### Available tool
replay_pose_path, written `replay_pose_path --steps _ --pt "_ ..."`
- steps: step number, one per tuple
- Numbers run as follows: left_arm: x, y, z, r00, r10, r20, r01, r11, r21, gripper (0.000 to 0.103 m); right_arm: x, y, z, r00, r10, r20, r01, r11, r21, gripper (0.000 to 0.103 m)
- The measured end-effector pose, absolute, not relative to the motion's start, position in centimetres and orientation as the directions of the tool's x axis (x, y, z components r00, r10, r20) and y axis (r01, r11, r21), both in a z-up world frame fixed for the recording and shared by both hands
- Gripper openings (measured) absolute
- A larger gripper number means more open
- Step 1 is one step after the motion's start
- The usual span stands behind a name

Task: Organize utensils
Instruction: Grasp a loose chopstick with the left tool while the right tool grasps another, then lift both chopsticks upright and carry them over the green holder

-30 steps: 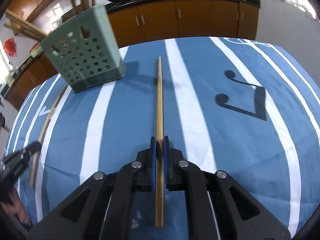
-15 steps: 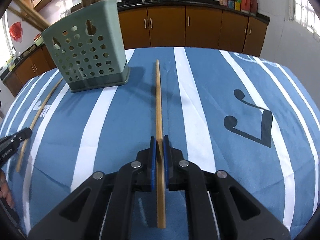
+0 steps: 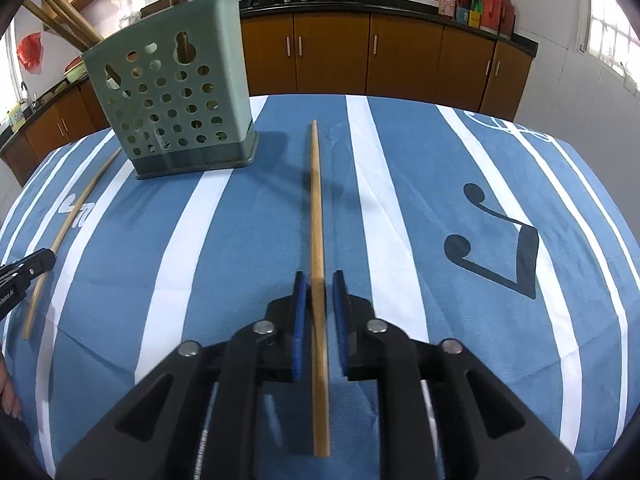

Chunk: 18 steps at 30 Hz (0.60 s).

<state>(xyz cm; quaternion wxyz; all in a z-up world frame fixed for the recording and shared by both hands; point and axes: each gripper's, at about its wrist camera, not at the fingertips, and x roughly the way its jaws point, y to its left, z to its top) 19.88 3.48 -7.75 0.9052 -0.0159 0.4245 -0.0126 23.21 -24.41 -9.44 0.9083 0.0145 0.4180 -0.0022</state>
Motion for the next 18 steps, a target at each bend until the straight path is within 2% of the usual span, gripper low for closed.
replay_pose_path --steps 8,18 --pt "19.88 3.52 -7.77 0.639 -0.038 -0.768 0.009 0.999 -0.041 0.010 23.31 -24.67 -9.46 0.650 0.015 -0.760 0.018 0.999 0.035 0.019" --pt "19.90 3.12 -7.76 0.638 -0.045 -0.769 0.026 0.999 -0.037 0.016 23.24 -24.69 -9.48 0.650 0.017 -0.759 0.018 0.999 0.037 0.019"
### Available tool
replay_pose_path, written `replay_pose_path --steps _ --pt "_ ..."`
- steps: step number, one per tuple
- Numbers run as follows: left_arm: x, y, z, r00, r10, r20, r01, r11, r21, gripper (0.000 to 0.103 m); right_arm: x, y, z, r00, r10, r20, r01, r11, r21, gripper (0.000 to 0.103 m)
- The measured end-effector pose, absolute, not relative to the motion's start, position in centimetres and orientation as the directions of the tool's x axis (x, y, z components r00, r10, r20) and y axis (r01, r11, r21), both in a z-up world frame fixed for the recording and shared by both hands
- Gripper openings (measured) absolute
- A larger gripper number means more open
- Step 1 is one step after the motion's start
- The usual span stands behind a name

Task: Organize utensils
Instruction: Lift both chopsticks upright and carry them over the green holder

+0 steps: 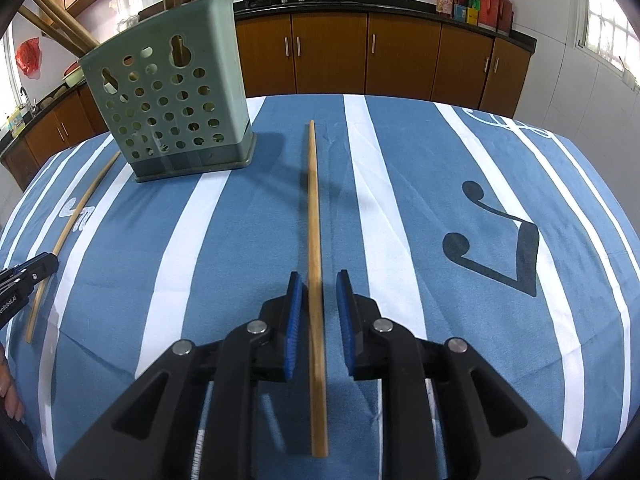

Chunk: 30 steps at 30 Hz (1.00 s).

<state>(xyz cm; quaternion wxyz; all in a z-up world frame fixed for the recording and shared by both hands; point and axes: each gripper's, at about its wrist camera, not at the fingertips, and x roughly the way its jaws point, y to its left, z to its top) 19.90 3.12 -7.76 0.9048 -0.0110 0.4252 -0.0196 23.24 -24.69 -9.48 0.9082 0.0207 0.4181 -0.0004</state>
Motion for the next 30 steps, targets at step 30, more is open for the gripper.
replay_pose_path --steps 30 --pt "16.4 3.7 -2.7 0.709 -0.063 -0.702 0.057 0.998 -0.031 0.007 19.5 -26.6 -3.9 0.781 0.084 -0.619 -0.002 0.991 0.132 0.008"
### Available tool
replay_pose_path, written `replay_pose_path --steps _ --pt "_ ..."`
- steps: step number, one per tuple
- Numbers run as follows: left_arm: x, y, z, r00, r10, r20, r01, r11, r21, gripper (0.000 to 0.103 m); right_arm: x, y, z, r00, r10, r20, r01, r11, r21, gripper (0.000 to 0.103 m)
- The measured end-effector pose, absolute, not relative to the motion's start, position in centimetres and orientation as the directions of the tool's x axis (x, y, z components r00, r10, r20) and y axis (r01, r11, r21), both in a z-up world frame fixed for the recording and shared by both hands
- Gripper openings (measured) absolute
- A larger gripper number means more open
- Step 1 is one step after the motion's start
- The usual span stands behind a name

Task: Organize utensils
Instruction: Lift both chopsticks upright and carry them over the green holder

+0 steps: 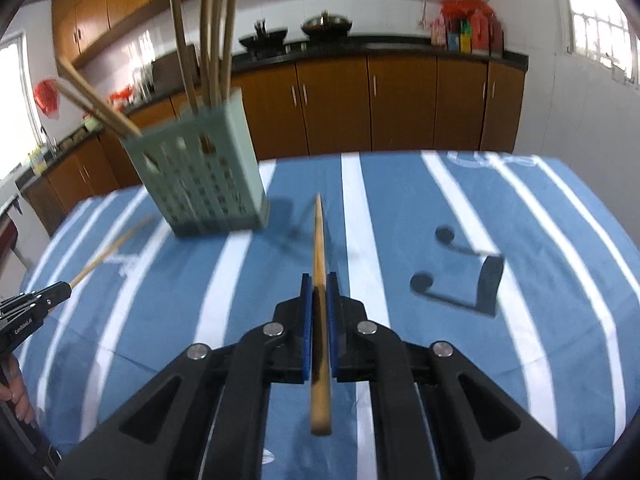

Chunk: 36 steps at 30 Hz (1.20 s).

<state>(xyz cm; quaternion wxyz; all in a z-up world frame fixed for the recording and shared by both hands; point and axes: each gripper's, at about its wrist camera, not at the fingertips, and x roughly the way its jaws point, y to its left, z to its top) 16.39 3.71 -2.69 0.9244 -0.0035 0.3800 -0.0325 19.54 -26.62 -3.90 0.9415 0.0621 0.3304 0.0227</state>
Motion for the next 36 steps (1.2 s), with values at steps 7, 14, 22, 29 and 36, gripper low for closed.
replay_pose_path --steps 7,14,22,29,36 --pt "15.0 3.9 2.6 0.810 -0.100 -0.577 0.077 0.995 -0.064 0.007 17.9 -27.2 1.0 0.875 0.094 -0.474 -0.018 0.987 0.162 0.008" --pt "14.9 4.0 5.6 0.864 -0.103 -0.492 0.071 0.994 -0.084 0.007 17.2 -27.1 3.7 0.919 0.106 -0.381 -0.045 0.985 0.167 0.008" --pt "15.4 3.5 7.1 0.873 -0.129 -0.471 0.099 0.991 -0.087 0.007 17.0 -26.7 5.8 0.930 0.130 -0.344 -0.073 0.982 0.174 0.008" --pt "14.7 2.3 12.1 0.900 -0.218 -0.378 0.195 0.976 -0.098 0.007 16.0 -26.2 12.1 0.936 0.253 -0.246 -0.199 0.954 0.222 0.008" --pt "14.5 0.2 15.8 0.927 -0.265 -0.265 0.247 0.964 -0.099 0.007 15.3 -25.4 17.1 0.946 0.300 -0.123 -0.266 0.934 0.237 0.008"
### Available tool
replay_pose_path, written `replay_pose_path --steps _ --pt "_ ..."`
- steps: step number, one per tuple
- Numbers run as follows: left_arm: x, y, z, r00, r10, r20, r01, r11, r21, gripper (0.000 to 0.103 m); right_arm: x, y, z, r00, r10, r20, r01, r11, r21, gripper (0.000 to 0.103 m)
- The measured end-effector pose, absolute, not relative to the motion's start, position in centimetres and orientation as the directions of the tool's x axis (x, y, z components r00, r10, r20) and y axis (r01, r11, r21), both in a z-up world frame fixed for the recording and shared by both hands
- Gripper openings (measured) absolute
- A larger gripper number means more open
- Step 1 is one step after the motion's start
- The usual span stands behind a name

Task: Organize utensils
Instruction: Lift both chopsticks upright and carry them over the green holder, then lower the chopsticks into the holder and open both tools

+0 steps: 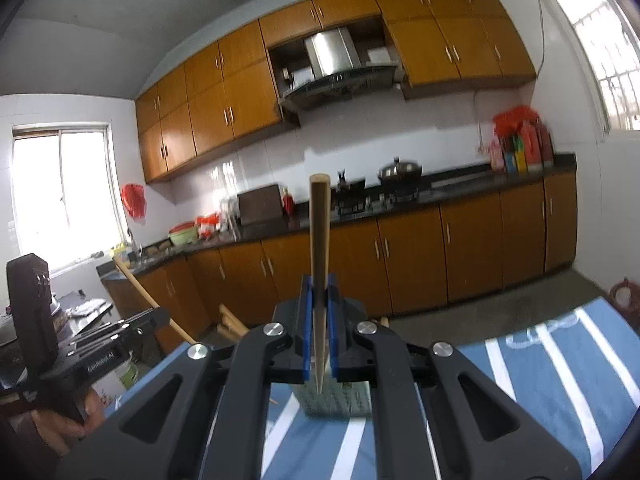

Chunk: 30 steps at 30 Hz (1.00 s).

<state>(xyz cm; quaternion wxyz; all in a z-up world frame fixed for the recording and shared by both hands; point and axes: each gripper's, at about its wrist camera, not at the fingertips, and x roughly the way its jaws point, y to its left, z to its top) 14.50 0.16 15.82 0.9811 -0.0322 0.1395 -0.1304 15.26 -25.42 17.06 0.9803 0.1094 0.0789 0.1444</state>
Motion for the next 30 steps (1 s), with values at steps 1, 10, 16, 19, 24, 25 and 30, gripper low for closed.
replay_pose_path --steps 1,10,16,19,24,25,30 --pt "14.7 -0.1 16.2 0.932 -0.263 -0.249 0.245 0.964 -0.102 0.007 15.4 -25.2 17.4 0.950 0.291 -0.109 -0.261 0.937 0.231 0.008" --pt "18.9 -2.0 16.3 0.960 -0.203 -0.193 0.183 0.976 -0.116 0.007 20.1 -22.3 17.3 0.967 0.232 -0.106 -0.215 0.965 0.151 0.008" --pt "21.8 -2.6 13.8 0.958 -0.177 -0.227 0.156 0.982 -0.111 0.007 23.8 -20.9 15.2 0.955 0.229 -0.187 -0.205 0.969 0.136 0.008" --pt "22.7 -2.6 12.8 0.953 -0.181 -0.244 0.155 0.980 -0.123 0.007 24.6 -20.5 14.3 0.950 0.230 -0.213 -0.206 0.970 0.126 0.008" --pt "23.4 -2.7 12.0 0.945 -0.195 -0.262 0.163 0.977 -0.139 0.007 25.4 -20.3 13.5 0.945 0.228 -0.236 -0.202 0.971 0.128 0.008" --pt "23.5 -2.7 12.0 0.943 -0.196 -0.267 0.164 0.977 -0.139 0.007 25.5 -20.1 13.4 0.942 0.233 -0.242 -0.206 0.970 0.131 0.008" --pt "23.2 -2.0 12.4 0.943 -0.200 -0.266 0.161 0.974 -0.160 0.008 25.1 -20.7 13.1 0.943 0.235 -0.236 -0.203 0.967 0.153 0.020"
